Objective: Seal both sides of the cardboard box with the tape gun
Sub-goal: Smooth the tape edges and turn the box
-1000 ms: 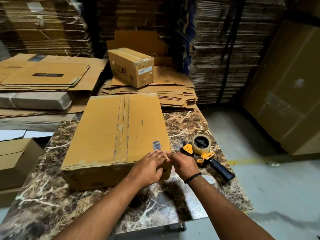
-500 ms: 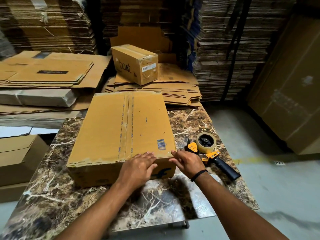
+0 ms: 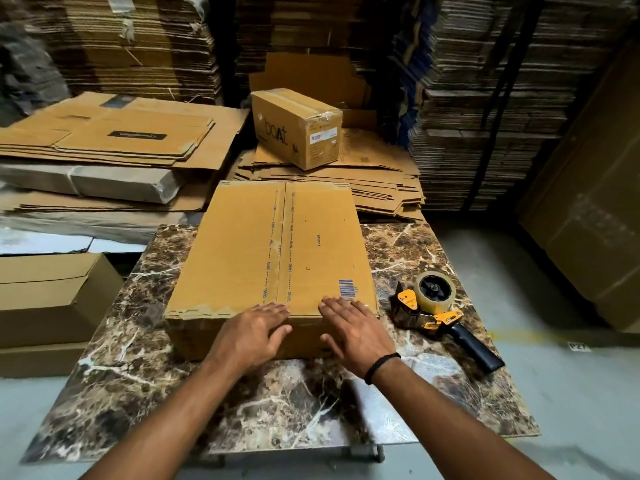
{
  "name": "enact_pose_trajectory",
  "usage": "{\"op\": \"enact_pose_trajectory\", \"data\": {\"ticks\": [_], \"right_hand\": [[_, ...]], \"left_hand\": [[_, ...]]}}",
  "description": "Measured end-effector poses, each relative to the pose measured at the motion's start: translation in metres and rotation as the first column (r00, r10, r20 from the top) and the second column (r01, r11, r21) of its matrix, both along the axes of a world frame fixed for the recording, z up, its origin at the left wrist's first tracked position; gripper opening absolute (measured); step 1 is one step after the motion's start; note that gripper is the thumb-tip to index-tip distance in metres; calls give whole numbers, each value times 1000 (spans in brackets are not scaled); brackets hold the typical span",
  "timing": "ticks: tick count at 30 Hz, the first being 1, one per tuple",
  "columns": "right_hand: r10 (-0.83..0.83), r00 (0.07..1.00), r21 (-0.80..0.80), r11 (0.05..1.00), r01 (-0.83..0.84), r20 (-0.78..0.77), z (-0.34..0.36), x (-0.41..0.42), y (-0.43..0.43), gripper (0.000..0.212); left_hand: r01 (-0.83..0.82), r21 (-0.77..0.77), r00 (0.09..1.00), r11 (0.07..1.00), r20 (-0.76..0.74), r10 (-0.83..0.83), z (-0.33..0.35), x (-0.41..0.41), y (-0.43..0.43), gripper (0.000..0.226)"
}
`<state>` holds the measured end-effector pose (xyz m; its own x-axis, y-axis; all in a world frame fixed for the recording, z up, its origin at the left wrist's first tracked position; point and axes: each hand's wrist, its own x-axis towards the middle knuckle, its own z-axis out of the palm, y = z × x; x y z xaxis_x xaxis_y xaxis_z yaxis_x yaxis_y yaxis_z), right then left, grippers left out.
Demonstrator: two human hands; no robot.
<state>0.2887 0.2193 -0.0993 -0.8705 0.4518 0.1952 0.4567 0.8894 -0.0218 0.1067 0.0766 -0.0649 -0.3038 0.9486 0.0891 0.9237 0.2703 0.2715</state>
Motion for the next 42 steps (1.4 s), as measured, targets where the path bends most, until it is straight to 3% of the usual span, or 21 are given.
{"op": "enact_pose_trajectory", "data": {"ticks": [3,7,10,14,18,22,28,34,36,38,39,40,42], "right_hand": [[8,1000,-11,1000,-7,16,7,-1,-4,56],[3,998,-134,991,-11,-56,20,-22,-26,58],[178,984,-154,972,-179,-16,28,-60,-50,62],[186,982,-169,969,-177,37,20,-81,-60,62],[180,983,-149,974,-172,38,17,-78,-60,61],[124,992,-113,986,-120,28,30,-90,-71,59],[244,955,-89,969,-232,171,30,-134,-83,73],[215,964,-49,977,-210,154,18,-133,-84,75],[206,967,-50,978,-201,150,17,-134,-84,75],[199,969,-49,980,-194,146,16,-134,-85,74],[197,970,-50,980,-192,141,16,-134,-85,74],[192,972,-49,981,-187,135,15,-135,-86,74],[184,974,-37,983,-181,130,14,-135,-87,74]], "left_hand": [[-151,7,988,988,45,151,4,-36,-34,49],[-144,-10,987,990,-66,143,-4,-39,-46,62],[-133,8,986,991,-106,133,-6,-31,-40,71],[-115,52,983,992,-137,122,-5,-48,-56,55],[-197,111,979,974,-29,202,-9,-80,-85,43],[-220,167,964,961,-112,240,-13,-76,-80,41],[-179,125,962,976,-184,200,-17,-83,-87,63],[-397,326,913,858,237,332,-19,-96,-103,37],[-562,374,796,738,487,360,-23,-93,-103,35],[-737,331,546,589,805,232,-27,-90,-102,33],[-789,296,427,538,895,134,-31,-89,-102,32],[-807,288,386,515,918,92,-35,-89,-103,30],[-790,300,399,535,914,77,-38,-84,-103,29]]}}
